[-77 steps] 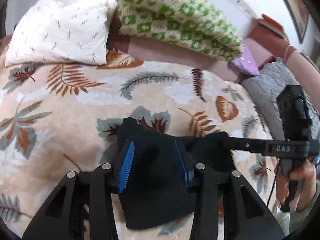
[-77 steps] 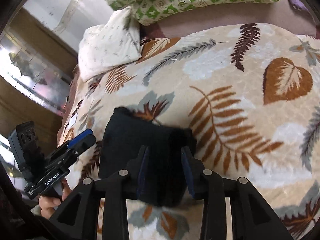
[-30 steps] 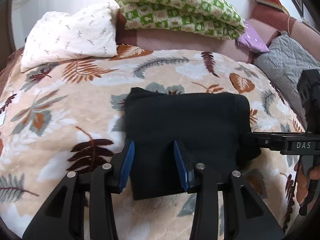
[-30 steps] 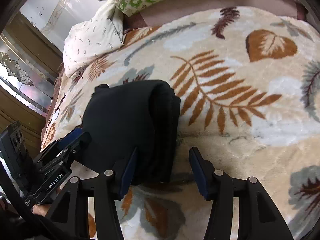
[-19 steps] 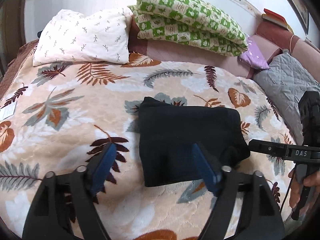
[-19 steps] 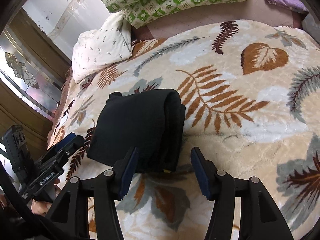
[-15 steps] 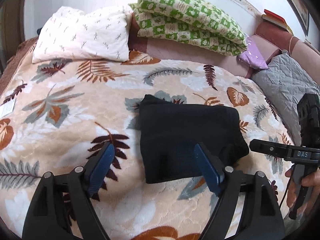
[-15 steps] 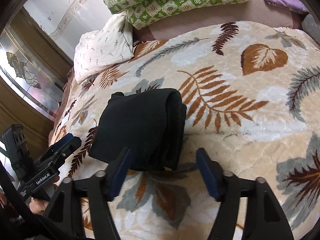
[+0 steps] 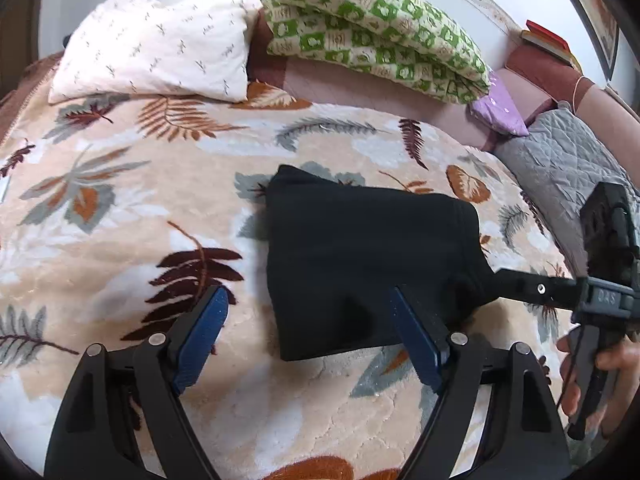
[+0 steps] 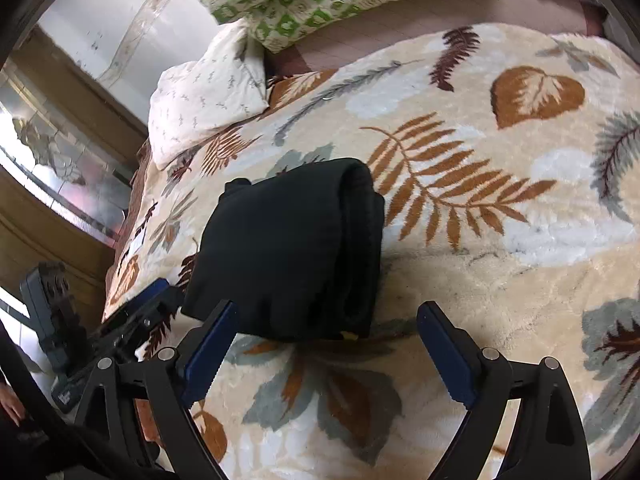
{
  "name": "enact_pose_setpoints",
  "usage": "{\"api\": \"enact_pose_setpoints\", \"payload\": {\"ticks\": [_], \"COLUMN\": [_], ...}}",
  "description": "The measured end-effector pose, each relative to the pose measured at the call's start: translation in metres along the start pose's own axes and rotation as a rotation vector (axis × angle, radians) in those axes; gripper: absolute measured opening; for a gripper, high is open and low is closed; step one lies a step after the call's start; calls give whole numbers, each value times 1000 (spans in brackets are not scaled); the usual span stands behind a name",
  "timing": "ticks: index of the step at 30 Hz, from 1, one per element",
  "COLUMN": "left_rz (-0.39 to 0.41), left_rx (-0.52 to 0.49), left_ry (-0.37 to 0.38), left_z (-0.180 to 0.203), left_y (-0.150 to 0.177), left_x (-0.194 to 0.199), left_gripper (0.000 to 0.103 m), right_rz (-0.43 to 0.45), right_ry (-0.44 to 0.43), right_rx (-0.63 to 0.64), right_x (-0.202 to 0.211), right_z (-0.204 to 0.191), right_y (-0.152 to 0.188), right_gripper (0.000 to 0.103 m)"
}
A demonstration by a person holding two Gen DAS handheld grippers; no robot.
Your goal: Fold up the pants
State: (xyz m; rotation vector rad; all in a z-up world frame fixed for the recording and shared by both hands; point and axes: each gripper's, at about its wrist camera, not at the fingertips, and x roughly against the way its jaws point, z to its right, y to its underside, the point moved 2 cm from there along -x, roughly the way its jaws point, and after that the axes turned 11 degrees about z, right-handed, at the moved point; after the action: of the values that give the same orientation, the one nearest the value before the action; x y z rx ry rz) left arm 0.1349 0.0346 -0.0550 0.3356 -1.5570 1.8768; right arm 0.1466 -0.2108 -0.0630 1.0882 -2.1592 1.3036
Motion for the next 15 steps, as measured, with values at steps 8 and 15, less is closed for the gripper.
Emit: {"api": "enact_pose_setpoints", "payload": {"ticks": [8, 15], "left_rz": [-20, -100], "left_rx": [107, 215], "left_ry": [48, 81], "left_z": [-14, -30], "left_y": [-7, -11], "left_x": [-13, -40], "left_gripper": [83, 83], "right_rz": [-36, -68], "right_ry": [-55, -87], "right_rx": [-87, -125], "right_x": [-19, -37], "right_z": [13, 19], "right_y": [-6, -14], "right_gripper": [91, 91]}}
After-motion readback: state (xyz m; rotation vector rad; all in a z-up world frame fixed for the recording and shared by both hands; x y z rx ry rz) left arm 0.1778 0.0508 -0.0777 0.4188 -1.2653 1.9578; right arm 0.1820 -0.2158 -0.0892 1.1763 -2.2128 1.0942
